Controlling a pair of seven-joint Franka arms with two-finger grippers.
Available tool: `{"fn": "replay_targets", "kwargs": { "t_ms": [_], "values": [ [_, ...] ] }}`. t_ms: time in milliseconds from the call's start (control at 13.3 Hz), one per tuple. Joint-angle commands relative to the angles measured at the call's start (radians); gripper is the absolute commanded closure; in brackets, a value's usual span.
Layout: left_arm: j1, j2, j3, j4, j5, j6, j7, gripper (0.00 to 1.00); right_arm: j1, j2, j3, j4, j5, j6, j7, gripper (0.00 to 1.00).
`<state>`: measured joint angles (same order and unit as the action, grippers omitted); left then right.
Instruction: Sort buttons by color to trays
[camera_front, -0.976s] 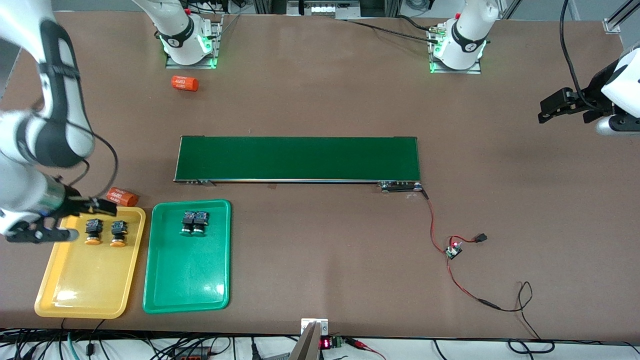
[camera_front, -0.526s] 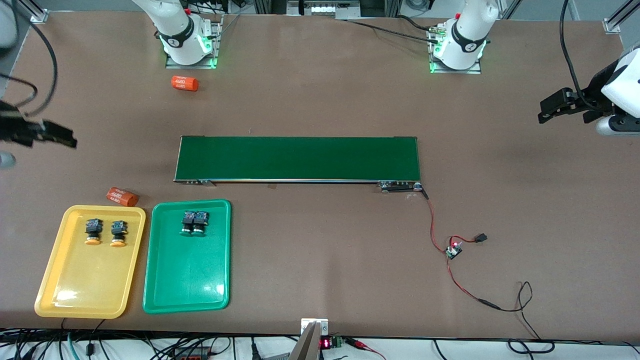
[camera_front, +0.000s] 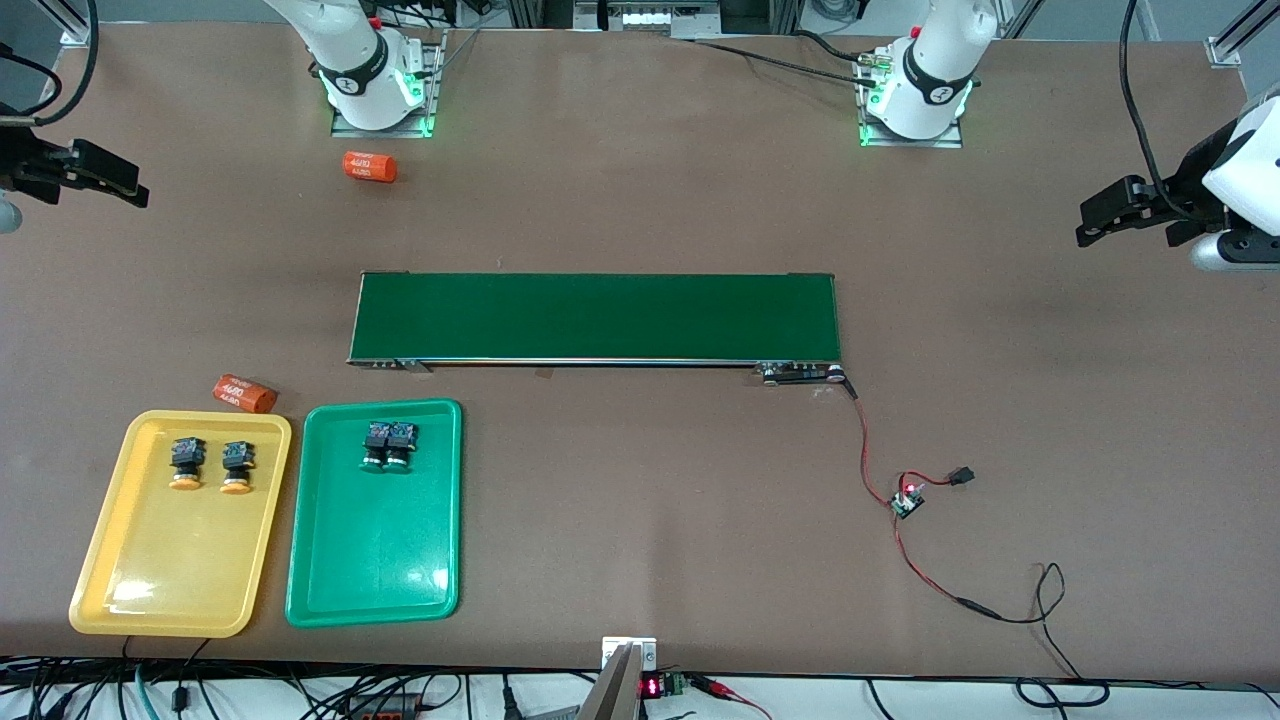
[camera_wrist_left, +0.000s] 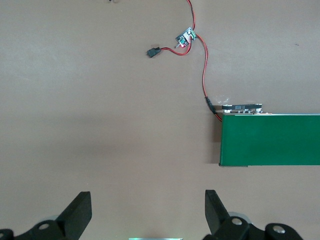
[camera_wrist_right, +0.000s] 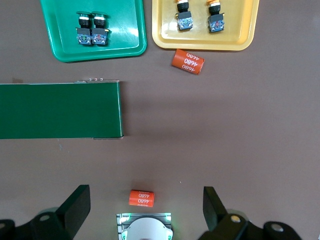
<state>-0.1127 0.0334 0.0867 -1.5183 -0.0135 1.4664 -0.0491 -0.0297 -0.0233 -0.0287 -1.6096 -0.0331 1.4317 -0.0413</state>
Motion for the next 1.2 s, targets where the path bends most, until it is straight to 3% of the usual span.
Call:
{"fn": "replay_targets", "kwargs": {
  "t_ms": [0, 1126],
  "values": [
    [-0.001, 0.011, -0.002, 0.03, 0.024, -0.024, 0.017, 0.0, -0.007, -0.009, 0.007, -0.012, 0.012, 0.001, 0.014, 0.0],
    [-0.001, 0.013, -0.002, 0.03, 0.024, -0.031, 0.021, 0.0, -0.006, -0.007, 0.007, -0.012, 0.027, 0.007, 0.015, 0.0]
  ]
}}
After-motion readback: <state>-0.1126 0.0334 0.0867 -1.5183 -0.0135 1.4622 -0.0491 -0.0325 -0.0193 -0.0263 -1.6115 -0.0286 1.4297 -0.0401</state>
